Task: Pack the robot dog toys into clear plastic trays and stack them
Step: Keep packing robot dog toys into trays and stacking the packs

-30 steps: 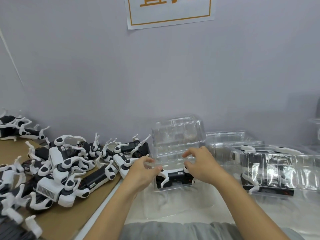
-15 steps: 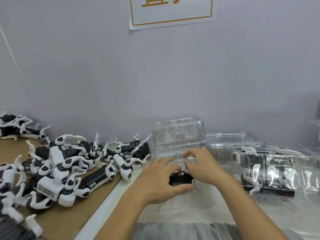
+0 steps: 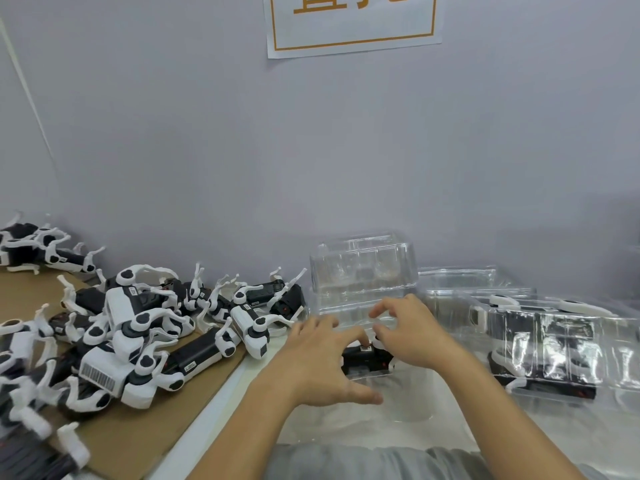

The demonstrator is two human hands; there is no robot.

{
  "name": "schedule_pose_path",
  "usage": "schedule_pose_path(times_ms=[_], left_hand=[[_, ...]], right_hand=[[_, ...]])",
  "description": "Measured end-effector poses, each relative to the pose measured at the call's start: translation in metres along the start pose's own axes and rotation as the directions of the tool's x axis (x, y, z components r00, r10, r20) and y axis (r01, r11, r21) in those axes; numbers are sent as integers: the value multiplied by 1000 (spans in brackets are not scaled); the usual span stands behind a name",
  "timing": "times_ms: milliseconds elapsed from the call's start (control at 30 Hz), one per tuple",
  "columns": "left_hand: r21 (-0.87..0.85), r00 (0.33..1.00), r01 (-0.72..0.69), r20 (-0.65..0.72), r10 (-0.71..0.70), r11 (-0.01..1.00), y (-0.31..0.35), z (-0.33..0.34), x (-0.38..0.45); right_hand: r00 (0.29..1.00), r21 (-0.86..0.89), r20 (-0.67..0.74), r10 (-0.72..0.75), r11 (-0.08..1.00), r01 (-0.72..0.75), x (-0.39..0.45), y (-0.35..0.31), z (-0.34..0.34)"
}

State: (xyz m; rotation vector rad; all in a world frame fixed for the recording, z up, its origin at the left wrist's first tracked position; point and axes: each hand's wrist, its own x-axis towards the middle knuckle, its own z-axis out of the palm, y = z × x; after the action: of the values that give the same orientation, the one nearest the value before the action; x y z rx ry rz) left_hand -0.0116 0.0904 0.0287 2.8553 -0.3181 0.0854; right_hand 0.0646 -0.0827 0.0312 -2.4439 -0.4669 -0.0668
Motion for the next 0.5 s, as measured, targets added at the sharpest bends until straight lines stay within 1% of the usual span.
schedule_pose_path(times_ms=[67, 167, 233, 300, 333, 400, 467, 500], left_hand=[[2, 1000, 4, -29, -4, 1000, 1, -2, -1], [-31, 1000, 20, -24, -20, 999, -3, -9, -3], [-118, 1000, 25, 0, -25, 993, -5, -20, -5], [-241, 1000, 14, -10, -17, 970, -7, -35, -9], [-328, 999, 2, -31, -13, 945, -8, -42, -12], [-524, 994, -46, -108, -13, 850, -13, -54, -18], [-627, 974, -85, -217, -68, 774, -22, -63, -23], [-659, 958, -98, -266, -110, 746, -26, -67, -25]], right_hand=[[1000, 9, -9, -13, 1000, 13, 0, -2, -3], [996, 51, -73, -52, 997, 56, 1, -5, -14], [989, 145, -134, -60, 986, 80, 1, -8, -26], [973, 247, -224, -63, 962, 119, -1, -13, -39], [958, 300, -280, -62, 942, 148, -2, -16, -45], [923, 442, -383, -37, 870, 218, -7, -26, -57], [907, 566, -422, -18, 776, 279, -12, -36, -64], [904, 597, -426, -24, 743, 301, -14, -42, -65]])
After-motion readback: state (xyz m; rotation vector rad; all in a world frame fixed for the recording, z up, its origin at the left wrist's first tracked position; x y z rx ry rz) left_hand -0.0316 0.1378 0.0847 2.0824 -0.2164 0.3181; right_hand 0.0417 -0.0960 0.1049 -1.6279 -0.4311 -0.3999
